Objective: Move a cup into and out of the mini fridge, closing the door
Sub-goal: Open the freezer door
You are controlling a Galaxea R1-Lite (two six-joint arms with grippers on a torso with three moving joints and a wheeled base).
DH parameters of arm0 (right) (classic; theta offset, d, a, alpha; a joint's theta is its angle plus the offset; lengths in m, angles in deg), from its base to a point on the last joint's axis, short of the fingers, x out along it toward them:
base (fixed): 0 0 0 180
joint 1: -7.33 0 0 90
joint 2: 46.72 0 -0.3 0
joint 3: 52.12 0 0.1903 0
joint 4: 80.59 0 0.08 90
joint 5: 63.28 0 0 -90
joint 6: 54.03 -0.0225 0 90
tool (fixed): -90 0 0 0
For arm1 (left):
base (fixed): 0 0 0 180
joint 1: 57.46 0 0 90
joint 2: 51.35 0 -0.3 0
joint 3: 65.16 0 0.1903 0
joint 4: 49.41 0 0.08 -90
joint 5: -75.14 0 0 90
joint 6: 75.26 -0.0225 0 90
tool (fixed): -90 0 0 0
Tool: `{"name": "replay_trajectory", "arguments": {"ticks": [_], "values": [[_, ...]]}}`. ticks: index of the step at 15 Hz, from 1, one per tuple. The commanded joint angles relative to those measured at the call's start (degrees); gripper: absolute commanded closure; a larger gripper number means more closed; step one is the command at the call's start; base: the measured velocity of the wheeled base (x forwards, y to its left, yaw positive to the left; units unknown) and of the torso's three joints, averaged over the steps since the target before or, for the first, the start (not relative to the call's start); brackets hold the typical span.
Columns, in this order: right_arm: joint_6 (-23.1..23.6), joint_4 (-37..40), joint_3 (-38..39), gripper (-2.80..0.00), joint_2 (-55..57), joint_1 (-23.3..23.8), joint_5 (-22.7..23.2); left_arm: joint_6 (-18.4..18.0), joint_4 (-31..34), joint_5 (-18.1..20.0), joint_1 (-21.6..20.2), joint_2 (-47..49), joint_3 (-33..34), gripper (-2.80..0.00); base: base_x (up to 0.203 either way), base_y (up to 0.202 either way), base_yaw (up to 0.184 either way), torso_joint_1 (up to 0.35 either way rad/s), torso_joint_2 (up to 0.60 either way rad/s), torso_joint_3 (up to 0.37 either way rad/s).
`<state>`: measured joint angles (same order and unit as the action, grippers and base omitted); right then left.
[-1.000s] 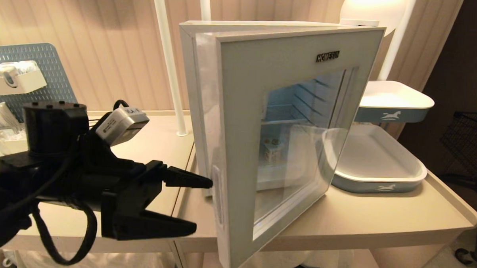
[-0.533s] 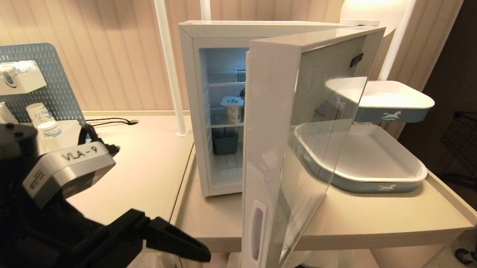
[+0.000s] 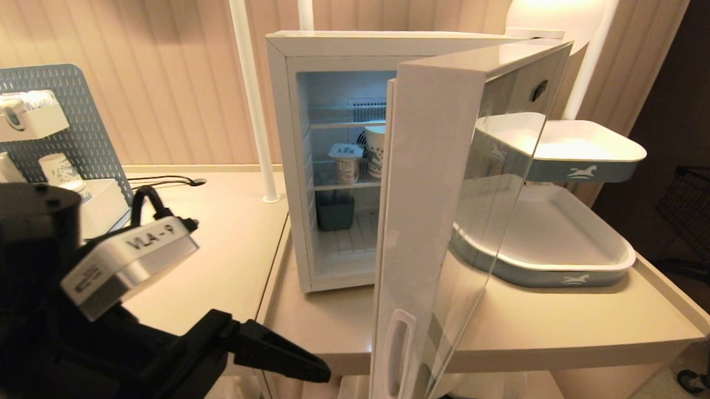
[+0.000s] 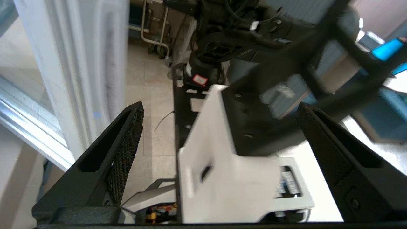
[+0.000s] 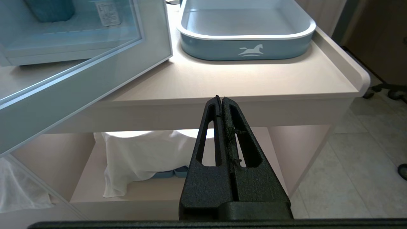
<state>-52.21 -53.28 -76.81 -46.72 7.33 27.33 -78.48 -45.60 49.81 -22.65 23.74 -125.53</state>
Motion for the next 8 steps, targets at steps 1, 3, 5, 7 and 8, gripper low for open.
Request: {"name": "replay_trajectory", "arguments": {"ticks": [1, 3, 5, 7, 8], "values": [[0.03, 0.02, 0.00, 0.00, 0.00, 0.00, 0.02, -1.16, -0.32, -0.02, 1.97, 8.28, -3.21, -2.80, 0.000, 0.000, 0.000, 0.000, 0.00, 0.000], [0.03, 0.02, 0.00, 0.00, 0.09, 0.00, 0.01, -2.55, -0.68, -0.67, 3.48, 13.89, -7.70, -2.80, 0.000, 0.000, 0.000, 0.000, 0.00, 0.000], [0.03, 0.02, 0.00, 0.00, 0.07, 0.00, 0.01, -3.69, -0.89, -1.02, 5.25, 17.84, -11.72, -2.80, 0.000, 0.000, 0.000, 0.000, 0.00, 0.000], [0.03, 0.02, 0.00, 0.00, 0.08, 0.00, 0.01, -4.69, -0.89, -1.25, 5.53, 17.59, -12.08, -2.80, 0.000, 0.000, 0.000, 0.000, 0.00, 0.000], [0.03, -0.03, 0.00, 0.00, 0.09, 0.00, 0.01, -4.82, -0.79, -1.37, 5.26, 15.77, -11.16, -2.80, 0.000, 0.000, 0.000, 0.000, 0.00, 0.000]]}}
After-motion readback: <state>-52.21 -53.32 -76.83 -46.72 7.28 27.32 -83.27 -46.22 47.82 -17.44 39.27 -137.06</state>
